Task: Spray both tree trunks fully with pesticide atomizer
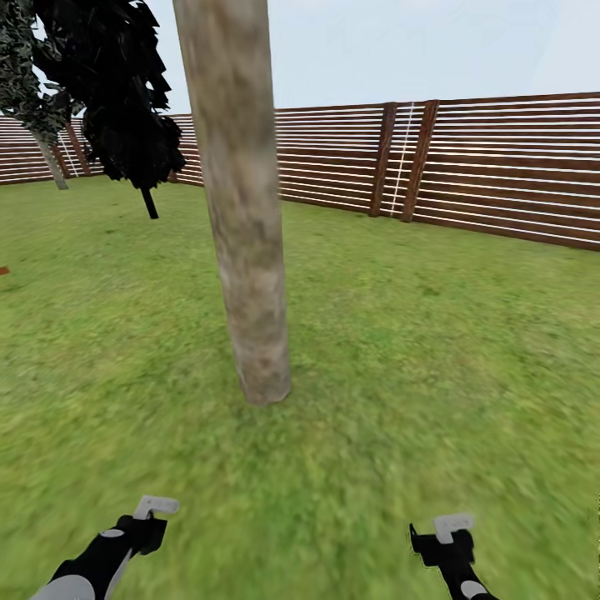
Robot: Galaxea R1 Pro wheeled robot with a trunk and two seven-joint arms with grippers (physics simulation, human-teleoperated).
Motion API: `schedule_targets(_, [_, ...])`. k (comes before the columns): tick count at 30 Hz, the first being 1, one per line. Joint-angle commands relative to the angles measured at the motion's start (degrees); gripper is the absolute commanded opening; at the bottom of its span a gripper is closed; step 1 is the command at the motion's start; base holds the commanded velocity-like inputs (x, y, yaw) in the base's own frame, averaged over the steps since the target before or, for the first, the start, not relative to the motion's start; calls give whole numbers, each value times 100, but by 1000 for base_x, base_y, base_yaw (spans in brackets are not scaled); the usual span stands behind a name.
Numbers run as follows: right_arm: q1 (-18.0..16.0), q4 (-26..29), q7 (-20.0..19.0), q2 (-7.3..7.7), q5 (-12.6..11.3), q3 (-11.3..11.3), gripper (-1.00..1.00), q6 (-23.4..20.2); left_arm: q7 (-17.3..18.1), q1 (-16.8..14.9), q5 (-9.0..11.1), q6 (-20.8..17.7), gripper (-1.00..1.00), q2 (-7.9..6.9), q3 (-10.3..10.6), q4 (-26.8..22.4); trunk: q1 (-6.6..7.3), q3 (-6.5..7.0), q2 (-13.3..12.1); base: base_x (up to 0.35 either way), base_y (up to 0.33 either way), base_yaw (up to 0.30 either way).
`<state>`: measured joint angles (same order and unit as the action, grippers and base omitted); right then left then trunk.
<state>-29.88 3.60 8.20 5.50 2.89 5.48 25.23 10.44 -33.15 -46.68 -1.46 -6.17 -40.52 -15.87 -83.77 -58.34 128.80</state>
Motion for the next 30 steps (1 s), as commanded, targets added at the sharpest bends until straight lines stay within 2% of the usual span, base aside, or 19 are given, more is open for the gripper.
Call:
schedule_targets(1, [0, 0, -1, 2, -135, 4, 100, 0, -41, 0, 1, -8, -100, 14, 0, -2, 0, 0, 0, 161, -227, 0])
schedule_targets(4, [0, -6, -3, 3, -284, 6, 100, 0, -81, -4, 1, -134, -100, 50, 6, -3, 0, 0, 0, 162, -229, 0])
schedule_targets(15, [3, -9, -3, -5, -307, 17, 100, -9, -102, -66, 1, -237, -100, 125, 5, -3, 0, 0, 0, 273, -127, 0])
schedule_targets(22, [4, -9, 5, -5, -307, 23, 100, -9, -89, -65, -7, -278, -100, 143, 11, -2, 0, 0, 0, 302, -2, -242])
schedule_targets(25, [0, -9, 6, -7, -304, 23, 100, -9, -81, -193, -2, -851, -100, 146, 19, -7, 0, 0, 0, 33, 0, -118])
schedule_targets(26, [3, -9, 6, -6, -305, 23, 100, -9, -83, -327, -5, -1120, -100, 149, 18, -10, 0, 0, 0, 9, 0, -32])
schedule_targets(28, [4, -9, 6, -8, -306, 23, 100, -9, -89, -571, -6, -1420, -100, 157, 18, -5, 0, 0, 0, 3, 0, -12])
schedule_targets(30, [3, -9, 6, -6, -307, 23, 100, -9, -89, -781, -7, -1584, -100, 295, 18, -4, 0, 0, 0, 1, 0, -2])
